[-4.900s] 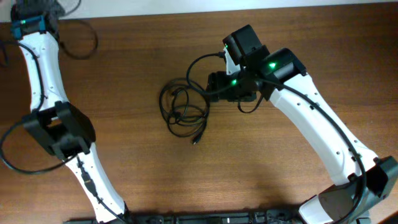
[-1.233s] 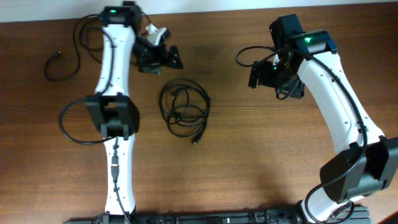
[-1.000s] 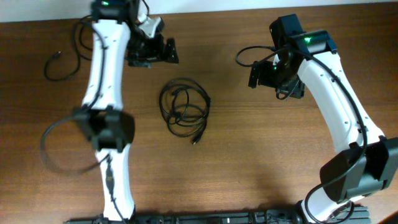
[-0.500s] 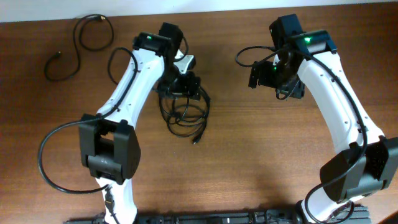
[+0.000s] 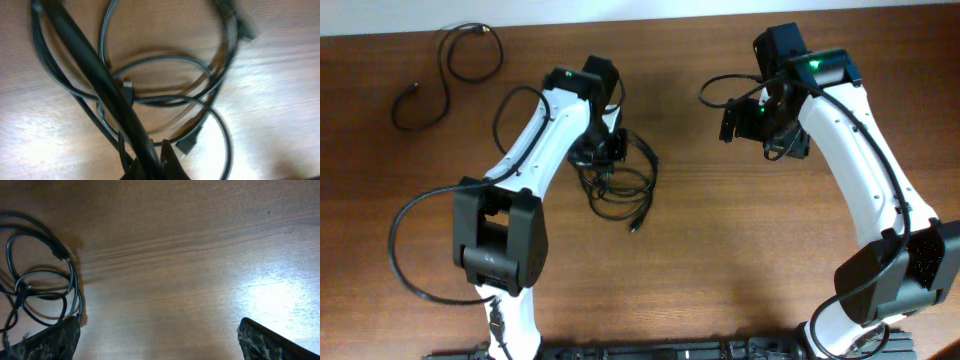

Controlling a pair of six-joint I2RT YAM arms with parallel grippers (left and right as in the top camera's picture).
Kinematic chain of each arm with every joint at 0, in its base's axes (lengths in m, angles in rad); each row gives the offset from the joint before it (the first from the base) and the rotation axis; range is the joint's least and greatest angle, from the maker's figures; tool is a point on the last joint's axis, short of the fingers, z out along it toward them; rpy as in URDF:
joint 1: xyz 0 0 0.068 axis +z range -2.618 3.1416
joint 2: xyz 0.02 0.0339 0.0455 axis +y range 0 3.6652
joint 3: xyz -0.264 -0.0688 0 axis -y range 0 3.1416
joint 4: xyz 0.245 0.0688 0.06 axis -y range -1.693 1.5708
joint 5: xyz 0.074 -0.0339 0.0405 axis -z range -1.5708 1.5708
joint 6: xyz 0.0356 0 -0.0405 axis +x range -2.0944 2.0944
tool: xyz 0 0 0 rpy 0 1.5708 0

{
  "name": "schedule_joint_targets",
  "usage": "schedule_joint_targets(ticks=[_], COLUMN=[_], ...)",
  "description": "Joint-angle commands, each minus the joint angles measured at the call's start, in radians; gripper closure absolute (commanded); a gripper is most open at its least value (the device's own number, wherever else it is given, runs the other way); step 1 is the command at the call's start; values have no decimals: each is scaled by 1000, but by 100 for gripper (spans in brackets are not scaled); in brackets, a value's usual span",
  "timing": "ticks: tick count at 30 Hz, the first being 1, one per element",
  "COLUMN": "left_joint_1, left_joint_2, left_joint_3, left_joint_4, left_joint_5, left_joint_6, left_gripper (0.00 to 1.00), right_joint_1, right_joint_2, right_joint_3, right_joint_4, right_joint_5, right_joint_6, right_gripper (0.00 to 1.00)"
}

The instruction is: Untangle cables

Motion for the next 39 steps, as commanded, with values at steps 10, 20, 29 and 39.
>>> schedule_joint_targets(ticks=[10, 20, 29, 39], left_joint_1=[-1, -1, 87, 250], left_joint_2=[-448, -476, -584, -516], left_joint_3=[570, 565, 565, 565], left_joint_4=[137, 360, 951, 816], left_joint_5=[-227, -476, -478, -1176], left_joint_6=[20, -33, 100, 92], left_gripper=[100, 100, 100, 100], right_joint_1=[-3, -3, -3, -3], right_joint_2=[3, 3, 3, 3], right_joint_3=[-3, -3, -3, -3], right_joint_4=[-2, -2, -2, -2], right_joint_5=[16, 16, 16, 16], right_joint_6=[4, 4, 4, 4], right_gripper=[2, 2, 2, 2])
